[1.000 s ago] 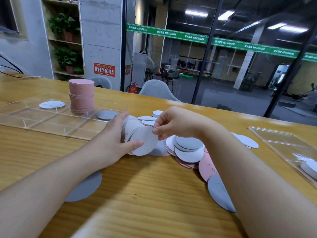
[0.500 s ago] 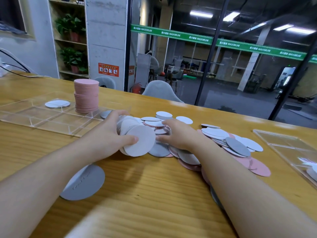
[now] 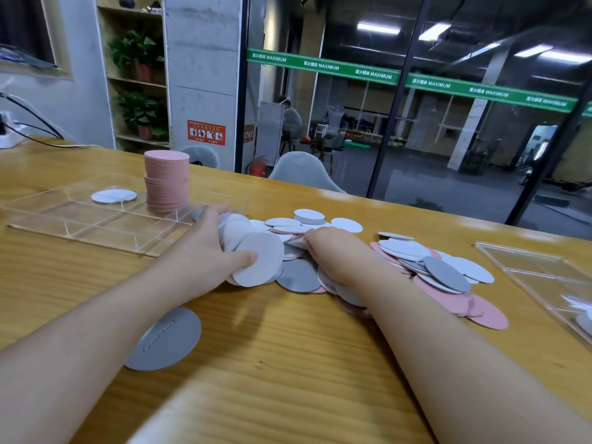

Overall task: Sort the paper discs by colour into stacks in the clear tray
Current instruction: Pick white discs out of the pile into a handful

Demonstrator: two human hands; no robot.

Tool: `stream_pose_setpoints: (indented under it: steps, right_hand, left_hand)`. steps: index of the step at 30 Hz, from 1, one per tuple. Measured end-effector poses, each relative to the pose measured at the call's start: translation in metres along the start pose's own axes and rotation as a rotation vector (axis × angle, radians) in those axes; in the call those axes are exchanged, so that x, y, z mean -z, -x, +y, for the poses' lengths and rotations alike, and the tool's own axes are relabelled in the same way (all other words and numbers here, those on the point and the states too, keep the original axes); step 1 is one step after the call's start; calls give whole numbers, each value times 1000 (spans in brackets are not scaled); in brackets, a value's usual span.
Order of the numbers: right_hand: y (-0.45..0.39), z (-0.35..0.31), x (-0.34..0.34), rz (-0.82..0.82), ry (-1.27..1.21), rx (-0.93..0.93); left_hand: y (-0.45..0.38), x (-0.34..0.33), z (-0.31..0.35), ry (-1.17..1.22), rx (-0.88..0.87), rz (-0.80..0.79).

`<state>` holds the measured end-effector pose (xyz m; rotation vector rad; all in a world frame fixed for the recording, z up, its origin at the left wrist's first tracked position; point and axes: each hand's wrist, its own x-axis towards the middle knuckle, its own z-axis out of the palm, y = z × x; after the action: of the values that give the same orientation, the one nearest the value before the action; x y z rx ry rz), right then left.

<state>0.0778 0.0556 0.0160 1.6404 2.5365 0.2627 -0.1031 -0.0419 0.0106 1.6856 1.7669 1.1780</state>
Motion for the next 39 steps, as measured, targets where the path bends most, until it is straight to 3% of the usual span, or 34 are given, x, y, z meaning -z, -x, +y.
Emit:
stream_pose_setpoints:
  steps: [3,8,19,26,39]
  right_hand:
    - [5,1,-7,163,-30,1]
    - [17,20,10,140,-240,26]
    - [51,33,73,19,-388,143]
    - [52,28,74,93,-290,104]
    - [44,-12,51,162,-493,267]
  left_hand:
    - [1,-1,1,-10,-4,7]
    - [4,-1,4,-26,-15,11]
    - [6,-1,5,-44,-44,-27]
    - [5,-1,4,-49,-55,-32]
    - [1,3,0,-241,-73,-168]
